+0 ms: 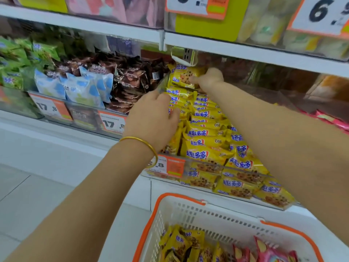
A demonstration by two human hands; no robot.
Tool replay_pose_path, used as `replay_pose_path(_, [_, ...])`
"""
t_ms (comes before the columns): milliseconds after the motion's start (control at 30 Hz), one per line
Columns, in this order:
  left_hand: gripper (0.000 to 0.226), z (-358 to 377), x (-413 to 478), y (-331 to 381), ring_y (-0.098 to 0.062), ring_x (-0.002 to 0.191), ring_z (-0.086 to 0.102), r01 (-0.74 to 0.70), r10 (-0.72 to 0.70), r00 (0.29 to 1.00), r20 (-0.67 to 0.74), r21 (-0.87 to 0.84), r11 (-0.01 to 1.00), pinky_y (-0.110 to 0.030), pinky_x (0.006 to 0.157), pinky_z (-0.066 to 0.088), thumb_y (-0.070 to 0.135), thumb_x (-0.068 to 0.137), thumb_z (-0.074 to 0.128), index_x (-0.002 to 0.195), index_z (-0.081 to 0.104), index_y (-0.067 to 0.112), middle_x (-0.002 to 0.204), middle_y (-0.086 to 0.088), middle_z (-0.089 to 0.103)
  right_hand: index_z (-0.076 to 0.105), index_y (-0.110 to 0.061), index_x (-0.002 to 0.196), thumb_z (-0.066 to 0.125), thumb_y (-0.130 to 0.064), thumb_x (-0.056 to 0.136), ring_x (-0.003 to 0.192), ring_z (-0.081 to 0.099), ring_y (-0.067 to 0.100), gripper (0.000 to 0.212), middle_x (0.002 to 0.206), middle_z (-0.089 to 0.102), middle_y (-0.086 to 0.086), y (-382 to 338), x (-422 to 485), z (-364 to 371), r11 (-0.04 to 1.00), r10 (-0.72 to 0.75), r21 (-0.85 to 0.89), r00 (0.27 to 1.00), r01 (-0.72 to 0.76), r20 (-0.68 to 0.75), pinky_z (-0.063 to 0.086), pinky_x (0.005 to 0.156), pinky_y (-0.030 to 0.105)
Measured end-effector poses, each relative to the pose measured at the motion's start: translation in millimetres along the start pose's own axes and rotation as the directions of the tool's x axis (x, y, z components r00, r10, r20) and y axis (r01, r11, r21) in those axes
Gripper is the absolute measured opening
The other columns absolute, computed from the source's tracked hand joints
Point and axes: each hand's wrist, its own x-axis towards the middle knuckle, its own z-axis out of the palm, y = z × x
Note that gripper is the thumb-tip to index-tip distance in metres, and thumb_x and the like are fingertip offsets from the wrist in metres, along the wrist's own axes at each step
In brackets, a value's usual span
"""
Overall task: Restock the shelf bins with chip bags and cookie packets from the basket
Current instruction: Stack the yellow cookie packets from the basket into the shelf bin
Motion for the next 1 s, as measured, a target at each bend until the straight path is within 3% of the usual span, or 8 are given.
replay_pose_path(233, [0.042, 2, -1, -1, -0.026, 0.117, 0.043, -0.002, 0.002, 1.000, -0.019, 0.019, 1.000, -0.037, 0.097, 0.035, 0.038, 0.095, 0.042, 0.119, 0.056, 0.006, 0.124, -0.012, 0.052, 0.055, -0.005, 0.122, 0.067, -0.028, 0.087, 0.112, 0.056, 0.024, 0.043, 0.122, 0.060, 0.011, 0, 8, 14, 0.982, -0.118, -0.145, 0.993, 0.120, 0.021, 0.043, 0.085, 0.029])
replay_pose_path(433, [0.037, 0, -3, -3, -0.026, 0.118, 0.044, -0.024, 0.022, 0.999, -0.041, -0.049, 0.998, -0.036, 0.100, 0.034, 0.033, 0.096, 0.046, 0.119, 0.058, 0.007, 0.124, -0.010, 0.053, 0.051, 0.004, 0.120, 0.068, -0.032, 0.086, 0.110, 0.056, 0.026, 0.052, 0.122, 0.057, 0.013, 2, -5, -2, 0.974, -0.094, -0.205, 0.995, 0.097, 0.024, 0.042, 0.078, 0.028])
replay_pose_path(500, [0.036, -4, -8, -2, -0.027, 0.114, 0.048, -0.076, 0.070, 0.993, -0.098, -0.067, 0.995, -0.036, 0.098, 0.035, 0.033, 0.095, 0.046, 0.113, 0.061, 0.006, 0.120, -0.009, 0.057, 0.049, 0.007, 0.122, 0.069, -0.025, 0.086, 0.089, 0.061, 0.025, 0.052, 0.118, 0.058, 0.016, 1, -18, -14, 0.979, -0.081, -0.184, 0.996, 0.087, 0.037, 0.047, 0.070, 0.029])
replay_pose_path(567, [0.037, -10, -21, 3, -0.029, 0.108, 0.052, -0.162, 0.155, 0.975, -0.161, -0.034, 0.986, -0.035, 0.094, 0.036, 0.032, 0.090, 0.043, 0.106, 0.064, 0.006, 0.113, -0.010, 0.062, 0.045, 0.005, 0.125, 0.068, -0.018, 0.087, 0.062, 0.053, 0.017, 0.050, 0.102, 0.057, 0.016, -1, -44, -34, 0.992, -0.080, -0.095, 0.995, 0.085, 0.057, 0.043, 0.049, 0.024])
replay_pose_path(700, [0.026, -20, -73, 28, -0.030, 0.095, 0.056, -0.323, 0.314, 0.933, -0.175, -0.028, 0.946, -0.044, 0.081, 0.043, 0.025, 0.089, 0.046, 0.098, 0.066, 0.011, 0.105, -0.003, 0.066, 0.048, -0.008, 0.116, 0.067, -0.017, 0.087, 0.065, 0.061, 0.015, 0.036, 0.083, 0.061, 0.008, 9, -146, -91, 0.980, -0.183, 0.111, 0.961, 0.162, 0.209, 0.043, 0.047, 0.026])
replay_pose_path(800, [0.024, -8, -117, 39, -0.032, 0.090, 0.058, -0.425, 0.424, 0.905, -0.010, -0.034, 0.905, -0.044, 0.077, 0.045, 0.020, 0.087, 0.047, 0.093, 0.068, 0.009, 0.100, -0.005, 0.068, 0.058, -0.016, 0.098, 0.065, -0.015, 0.086, 0.048, 0.059, 0.008, 0.014, 0.069, 0.064, 0.005, 44, -235, -113, 0.961, -0.264, 0.200, 0.860, 0.193, 0.437, 0.043, 0.040, 0.024])
replay_pose_path(933, [0.033, 23, -168, 30, -0.031, 0.088, 0.059, -0.415, 0.365, 0.840, 0.403, 0.043, 0.909, -0.045, 0.070, 0.051, 0.029, 0.082, 0.039, 0.090, 0.068, 0.013, 0.096, -0.004, 0.067, 0.058, -0.017, 0.094, 0.061, -0.017, 0.090, 0.050, 0.061, 0.005, 0.005, 0.074, 0.063, 0.003, 130, -294, -63, 0.999, 0.007, 0.025, 0.696, -0.036, 0.718, 0.048, 0.044, 0.024])
replay_pose_path(1000, [0.040, 36, -185, 21, -0.031, 0.085, 0.060, -0.395, 0.291, 0.784, 0.549, 0.079, 0.915, -0.044, 0.067, 0.053, 0.033, 0.079, 0.034, 0.088, 0.069, 0.014, 0.091, -0.004, 0.068, 0.056, -0.014, 0.096, 0.056, -0.015, 0.094, 0.065, 0.065, 0.014, 0.003, 0.087, 0.063, 0.005, 184, -303, -17, 0.989, 0.143, -0.129, 0.645, -0.070, 0.751, 0.056, 0.060, 0.035])
